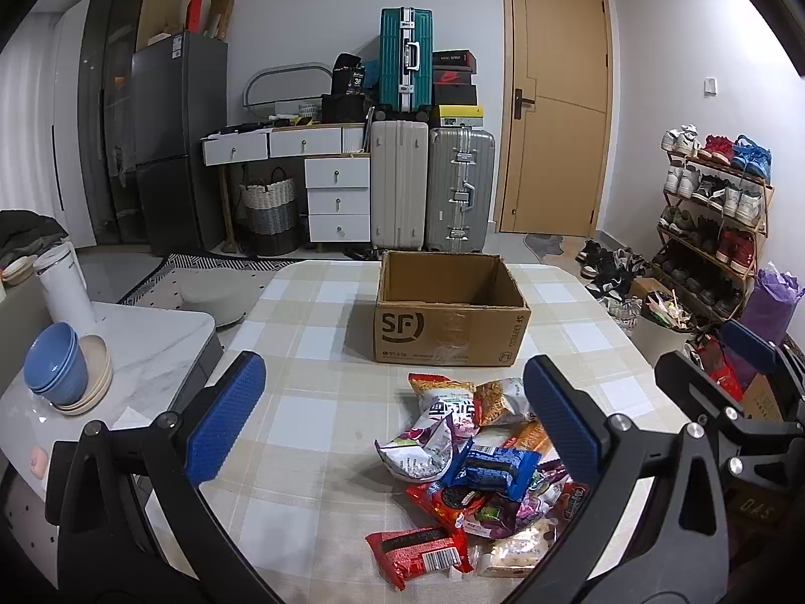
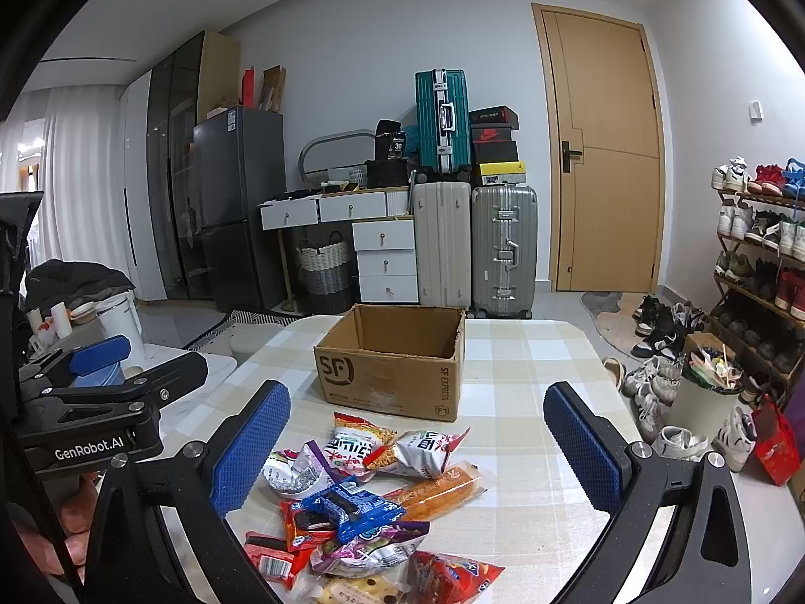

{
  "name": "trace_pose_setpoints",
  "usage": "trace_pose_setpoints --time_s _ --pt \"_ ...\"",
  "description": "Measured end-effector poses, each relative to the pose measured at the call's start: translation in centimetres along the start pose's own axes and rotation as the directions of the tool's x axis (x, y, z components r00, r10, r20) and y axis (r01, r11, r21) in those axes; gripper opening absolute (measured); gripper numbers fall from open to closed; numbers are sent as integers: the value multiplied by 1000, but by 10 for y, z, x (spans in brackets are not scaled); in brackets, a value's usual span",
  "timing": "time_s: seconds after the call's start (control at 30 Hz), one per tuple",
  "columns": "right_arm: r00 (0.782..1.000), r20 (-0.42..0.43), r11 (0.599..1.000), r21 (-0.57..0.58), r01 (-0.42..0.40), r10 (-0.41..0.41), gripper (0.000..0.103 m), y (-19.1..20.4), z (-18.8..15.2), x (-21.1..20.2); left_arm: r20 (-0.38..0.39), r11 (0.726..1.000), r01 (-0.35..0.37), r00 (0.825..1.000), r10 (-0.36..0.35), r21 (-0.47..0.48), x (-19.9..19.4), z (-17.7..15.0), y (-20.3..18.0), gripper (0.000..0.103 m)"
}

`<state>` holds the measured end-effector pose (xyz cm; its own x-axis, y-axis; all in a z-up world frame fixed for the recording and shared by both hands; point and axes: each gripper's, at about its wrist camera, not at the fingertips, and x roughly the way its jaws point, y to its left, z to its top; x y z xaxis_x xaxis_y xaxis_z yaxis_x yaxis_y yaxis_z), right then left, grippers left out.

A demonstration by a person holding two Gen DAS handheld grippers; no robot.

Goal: Organize snacks

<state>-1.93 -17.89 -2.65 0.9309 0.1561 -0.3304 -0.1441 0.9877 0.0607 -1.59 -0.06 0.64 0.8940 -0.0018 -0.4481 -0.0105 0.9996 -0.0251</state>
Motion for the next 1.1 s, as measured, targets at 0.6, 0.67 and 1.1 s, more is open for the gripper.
trace_pose_setpoints --time_s 0.6,0.67,1.1 --pt "1000 -1 1000 -2 -6 6 103 6 -6 -1 0 1000 13 1000 -13 12 -6 -6 -6 102" --pt "1000 2 1000 3 -4 4 103 3 -5 -2 3 1000 13 1000 -13 15 -8 -8 -8 103" --pt "1000 5 1000 5 -12 12 103 2 -4 -7 -2 1000 18 1000 -18 18 -10 -8 -11 103"
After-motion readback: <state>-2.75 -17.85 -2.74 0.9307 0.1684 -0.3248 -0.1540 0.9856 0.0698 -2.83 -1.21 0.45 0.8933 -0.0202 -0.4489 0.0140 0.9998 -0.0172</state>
